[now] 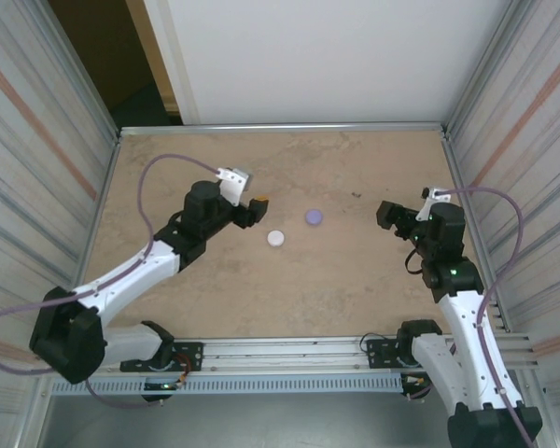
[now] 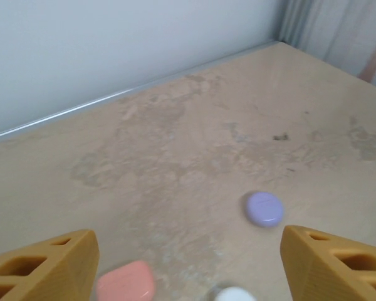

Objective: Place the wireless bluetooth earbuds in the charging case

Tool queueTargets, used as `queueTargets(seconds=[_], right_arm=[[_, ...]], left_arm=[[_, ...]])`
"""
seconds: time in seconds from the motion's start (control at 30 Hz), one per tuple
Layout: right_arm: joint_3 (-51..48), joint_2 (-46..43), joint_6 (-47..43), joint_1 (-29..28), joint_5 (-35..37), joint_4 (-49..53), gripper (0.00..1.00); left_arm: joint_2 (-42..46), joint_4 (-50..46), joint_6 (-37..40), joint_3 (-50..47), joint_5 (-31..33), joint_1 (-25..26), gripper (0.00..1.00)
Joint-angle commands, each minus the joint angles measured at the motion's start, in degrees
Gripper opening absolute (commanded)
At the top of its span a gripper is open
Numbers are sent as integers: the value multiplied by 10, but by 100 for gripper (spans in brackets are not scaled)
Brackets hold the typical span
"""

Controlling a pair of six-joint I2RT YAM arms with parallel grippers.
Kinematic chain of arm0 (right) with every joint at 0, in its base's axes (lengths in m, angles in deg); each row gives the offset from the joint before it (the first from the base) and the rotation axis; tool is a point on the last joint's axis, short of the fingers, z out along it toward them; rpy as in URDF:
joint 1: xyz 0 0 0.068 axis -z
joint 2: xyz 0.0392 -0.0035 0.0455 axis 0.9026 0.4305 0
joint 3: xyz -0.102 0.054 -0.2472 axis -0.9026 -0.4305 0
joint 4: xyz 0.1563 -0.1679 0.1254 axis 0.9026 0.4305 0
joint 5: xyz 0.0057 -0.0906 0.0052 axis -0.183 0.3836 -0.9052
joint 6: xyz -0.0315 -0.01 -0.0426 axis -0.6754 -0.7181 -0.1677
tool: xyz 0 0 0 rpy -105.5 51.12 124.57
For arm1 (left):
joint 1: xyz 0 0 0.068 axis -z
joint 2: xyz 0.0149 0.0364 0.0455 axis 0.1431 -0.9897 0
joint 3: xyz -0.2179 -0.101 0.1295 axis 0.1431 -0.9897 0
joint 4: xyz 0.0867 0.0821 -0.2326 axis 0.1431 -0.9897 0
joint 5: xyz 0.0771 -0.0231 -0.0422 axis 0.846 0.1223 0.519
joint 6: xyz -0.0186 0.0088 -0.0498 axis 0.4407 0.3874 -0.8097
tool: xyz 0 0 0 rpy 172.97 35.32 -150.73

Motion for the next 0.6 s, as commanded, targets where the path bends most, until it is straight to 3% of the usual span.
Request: queueTargets(seconds=[0.0,0.3,0.43,0.57], right_arm=[[-17,-20,5,19,11,-21,99],[-39,-18,-4,54,30,-39,99],[-63,-25,-11,60,66,-57,99],[-99,-31,-35,71,56,-98,99]], left_arm=[[60,10,18,-39,68,-21,78],[176,-31,-29,-94,72,-133,86],[208,-51,-48,-120,81,-164,93],[227,-52,-56,-148,90,-186,99]])
